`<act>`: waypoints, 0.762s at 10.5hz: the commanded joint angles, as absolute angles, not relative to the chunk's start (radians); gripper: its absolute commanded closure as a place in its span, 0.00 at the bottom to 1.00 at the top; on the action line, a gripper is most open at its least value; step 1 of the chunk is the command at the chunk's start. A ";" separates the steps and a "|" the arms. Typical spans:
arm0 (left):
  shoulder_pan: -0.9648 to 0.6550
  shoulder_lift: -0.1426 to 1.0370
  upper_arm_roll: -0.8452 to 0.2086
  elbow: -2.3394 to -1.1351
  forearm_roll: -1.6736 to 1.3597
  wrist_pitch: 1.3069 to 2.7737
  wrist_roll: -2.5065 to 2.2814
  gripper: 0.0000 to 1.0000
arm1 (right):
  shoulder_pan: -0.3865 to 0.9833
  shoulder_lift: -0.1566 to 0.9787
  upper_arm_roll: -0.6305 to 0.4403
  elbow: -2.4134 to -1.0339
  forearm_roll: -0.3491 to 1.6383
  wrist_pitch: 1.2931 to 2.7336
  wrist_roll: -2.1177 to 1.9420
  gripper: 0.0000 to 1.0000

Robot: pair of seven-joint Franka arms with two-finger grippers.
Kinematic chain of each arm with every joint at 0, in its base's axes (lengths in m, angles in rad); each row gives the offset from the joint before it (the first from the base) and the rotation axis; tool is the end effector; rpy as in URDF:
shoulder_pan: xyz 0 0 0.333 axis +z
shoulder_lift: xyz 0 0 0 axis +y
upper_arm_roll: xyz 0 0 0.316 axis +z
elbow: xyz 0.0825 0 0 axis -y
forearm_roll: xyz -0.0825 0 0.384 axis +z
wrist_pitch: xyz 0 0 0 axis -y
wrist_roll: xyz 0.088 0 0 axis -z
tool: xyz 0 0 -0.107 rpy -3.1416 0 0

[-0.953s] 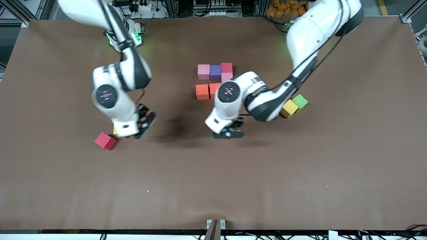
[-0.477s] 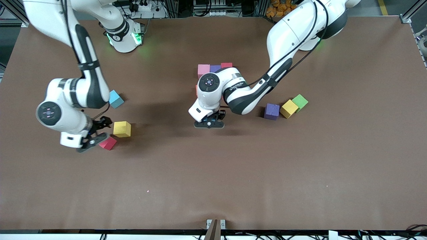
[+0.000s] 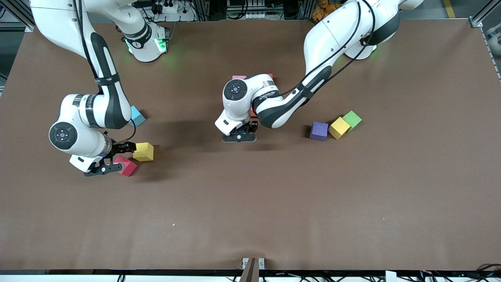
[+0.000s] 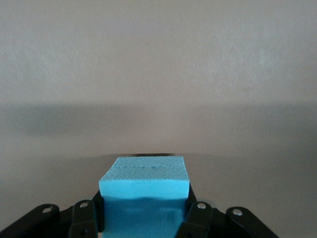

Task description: Form number 2 with 11 blocks

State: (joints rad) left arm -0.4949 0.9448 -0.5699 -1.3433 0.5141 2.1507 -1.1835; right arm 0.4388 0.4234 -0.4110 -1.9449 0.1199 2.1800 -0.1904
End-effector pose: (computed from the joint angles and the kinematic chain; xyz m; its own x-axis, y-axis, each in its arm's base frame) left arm 0.4568 -0.5796 0.2118 0.9993 0.0338 -0.0157 0.0342 -0.9991 0.0259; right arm 0.6006 0.0301 0.2678 0.9752 0.1554 -0.1577 0.1649 -0.9851 0.0490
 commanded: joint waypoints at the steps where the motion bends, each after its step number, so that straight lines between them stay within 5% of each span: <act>1: -0.508 0.937 -0.558 -1.370 0.508 2.158 -1.226 0.71 | 0.492 0.414 -0.413 -1.967 0.155 2.203 -0.057 0.00; 8: -0.537 0.930 -0.555 -1.404 0.520 2.158 -1.259 0.71 | 0.492 0.440 -0.411 -2.034 0.252 2.302 -0.054 0.00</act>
